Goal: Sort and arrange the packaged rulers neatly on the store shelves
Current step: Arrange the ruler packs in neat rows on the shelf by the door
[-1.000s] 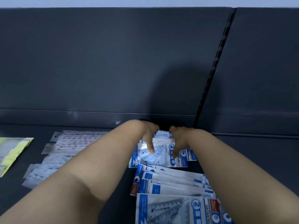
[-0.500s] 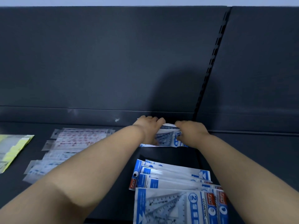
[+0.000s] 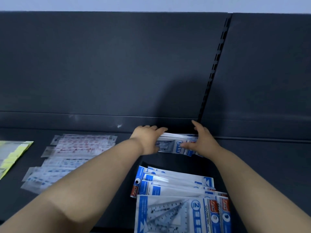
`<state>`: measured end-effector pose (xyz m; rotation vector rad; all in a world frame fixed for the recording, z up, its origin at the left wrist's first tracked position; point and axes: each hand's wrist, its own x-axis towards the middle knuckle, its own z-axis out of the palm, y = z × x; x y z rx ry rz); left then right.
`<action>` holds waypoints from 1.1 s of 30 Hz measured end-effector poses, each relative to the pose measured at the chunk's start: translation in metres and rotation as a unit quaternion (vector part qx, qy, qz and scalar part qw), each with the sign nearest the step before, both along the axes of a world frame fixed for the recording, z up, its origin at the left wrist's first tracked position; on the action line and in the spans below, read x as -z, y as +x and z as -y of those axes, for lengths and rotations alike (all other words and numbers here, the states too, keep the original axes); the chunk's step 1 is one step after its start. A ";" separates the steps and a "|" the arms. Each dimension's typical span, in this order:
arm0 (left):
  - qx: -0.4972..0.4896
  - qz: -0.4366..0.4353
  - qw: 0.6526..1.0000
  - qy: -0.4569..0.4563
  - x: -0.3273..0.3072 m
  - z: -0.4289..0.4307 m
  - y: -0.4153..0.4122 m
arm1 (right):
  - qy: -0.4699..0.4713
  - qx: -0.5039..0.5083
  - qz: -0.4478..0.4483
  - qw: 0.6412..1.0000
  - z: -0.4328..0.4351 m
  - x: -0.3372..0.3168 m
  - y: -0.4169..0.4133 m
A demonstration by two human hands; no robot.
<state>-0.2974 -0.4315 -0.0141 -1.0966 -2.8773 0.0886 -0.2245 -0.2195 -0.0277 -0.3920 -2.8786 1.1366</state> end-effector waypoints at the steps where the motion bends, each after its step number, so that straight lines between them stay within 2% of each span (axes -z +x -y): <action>1: -0.004 0.006 1.000 0.002 0.000 -0.001 0.000 | -0.079 0.017 -0.029 0.996 0.000 0.004 0.001; 3: -0.004 0.005 1.000 -0.004 -0.001 -0.006 0.000 | -0.133 0.017 -0.048 0.990 0.005 0.010 0.001; 7: 0.007 0.006 1.000 -0.018 0.000 -0.022 0.001 | -0.128 -0.031 -0.059 0.990 0.018 0.011 -0.003; 10: -0.014 0.040 0.999 0.009 0.002 -0.021 -0.003 | -0.175 0.062 -0.147 0.972 0.018 0.010 0.001; 12: -0.026 0.061 0.997 0.036 0.000 -0.016 -0.007 | -0.260 0.155 -0.185 0.935 0.018 0.010 0.003; 14: -0.016 0.041 0.998 0.038 -0.002 -0.013 -0.008 | -0.331 0.184 -0.164 0.911 0.023 0.009 0.002; 16: -0.002 0.003 1.000 0.020 -0.002 -0.014 -0.006 | -0.359 0.155 -0.102 0.915 0.028 0.007 -0.001; 18: -0.003 -0.013 1.000 0.001 0.000 -0.017 -0.005 | -0.351 0.119 -0.060 0.927 0.031 0.005 -0.005; 24: -0.001 0.019 1.000 -0.012 0.003 -0.028 -0.002 | -0.294 0.096 -0.049 0.950 0.032 -0.002 -0.014; 28: -0.003 -0.026 0.999 -0.021 0.003 -0.019 -0.004 | -0.229 0.114 -0.086 0.963 0.029 0.001 -0.012; 31: -0.030 -0.027 0.999 -0.027 0.005 -0.017 -0.003 | -0.261 0.094 -0.067 0.958 0.029 0.002 -0.011; 33: -0.030 -0.022 0.999 -0.025 0.006 -0.019 -0.003 | -0.225 0.096 -0.089 0.965 0.033 0.004 -0.012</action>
